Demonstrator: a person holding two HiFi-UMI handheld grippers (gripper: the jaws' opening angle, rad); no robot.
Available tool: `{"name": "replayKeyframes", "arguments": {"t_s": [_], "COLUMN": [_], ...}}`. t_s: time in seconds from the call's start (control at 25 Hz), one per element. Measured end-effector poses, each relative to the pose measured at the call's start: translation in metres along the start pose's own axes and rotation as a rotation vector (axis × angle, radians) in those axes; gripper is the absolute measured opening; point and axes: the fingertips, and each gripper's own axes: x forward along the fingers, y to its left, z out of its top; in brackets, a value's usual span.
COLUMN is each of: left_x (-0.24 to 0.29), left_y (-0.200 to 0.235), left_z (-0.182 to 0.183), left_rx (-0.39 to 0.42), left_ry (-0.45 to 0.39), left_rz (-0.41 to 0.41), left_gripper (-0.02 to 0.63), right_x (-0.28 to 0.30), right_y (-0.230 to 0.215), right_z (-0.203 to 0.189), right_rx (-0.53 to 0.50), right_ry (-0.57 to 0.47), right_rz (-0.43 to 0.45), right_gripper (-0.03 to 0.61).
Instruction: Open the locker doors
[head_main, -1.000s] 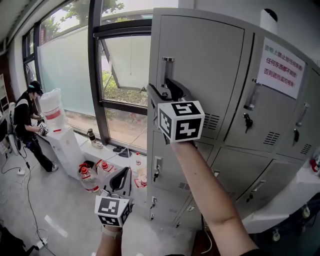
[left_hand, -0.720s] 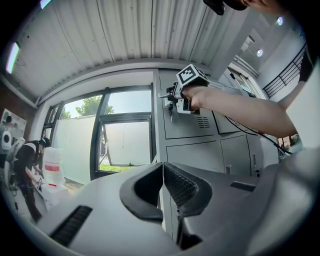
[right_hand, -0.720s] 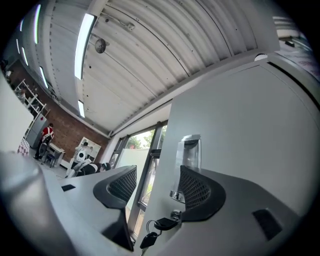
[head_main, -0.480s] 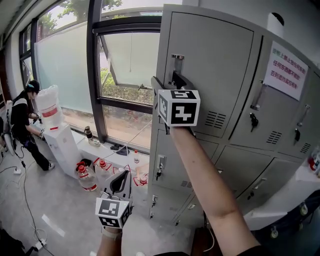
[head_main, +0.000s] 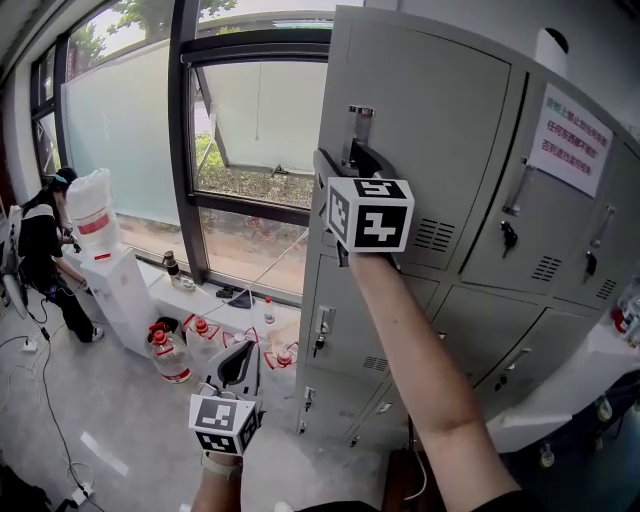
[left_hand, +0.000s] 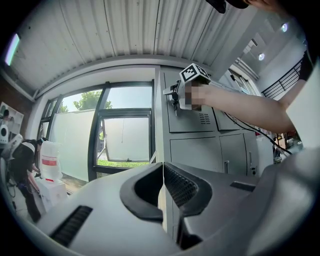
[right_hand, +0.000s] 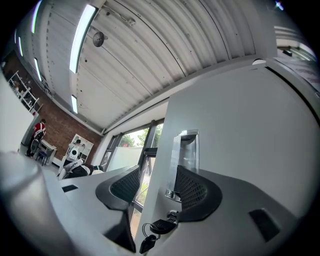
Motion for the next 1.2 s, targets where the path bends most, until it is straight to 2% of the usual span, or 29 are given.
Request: {"name": "replayKeyframes", "arguments": {"t_s": [0.2,0.48,1.0,1.2], "left_x": [0.001,0.000,-0.021,-0.031], "left_y": [-0.007,-0.027,-0.105,-0.132], "left_z": [-0.003,-0.007,0.000,0.004], "left_rx": [0.004,0.005,-0.009,0.005], "left_ry": [0.007,0.010,0.001,0.003], "left_rz": [-0.059,-0.120,-0.146,-0.162], "left_gripper": [0.020,0.020,0.020,0.020], "right_x": [-0.019,-0.056,-0.148,-0.183], "right_y": [0.007,0.012,0.021,0.014], "right_z": [0.008,0.022,0.051,0.060], "right_rx": [0.003,0.005,0.133,0.167], "right_ry": [-0.013,-0.018,-0.058,-0.085], "right_rz": [0.009,0.041,0.234,0.275], "right_gripper": [0.211,0.115,0.112,0.112]}}
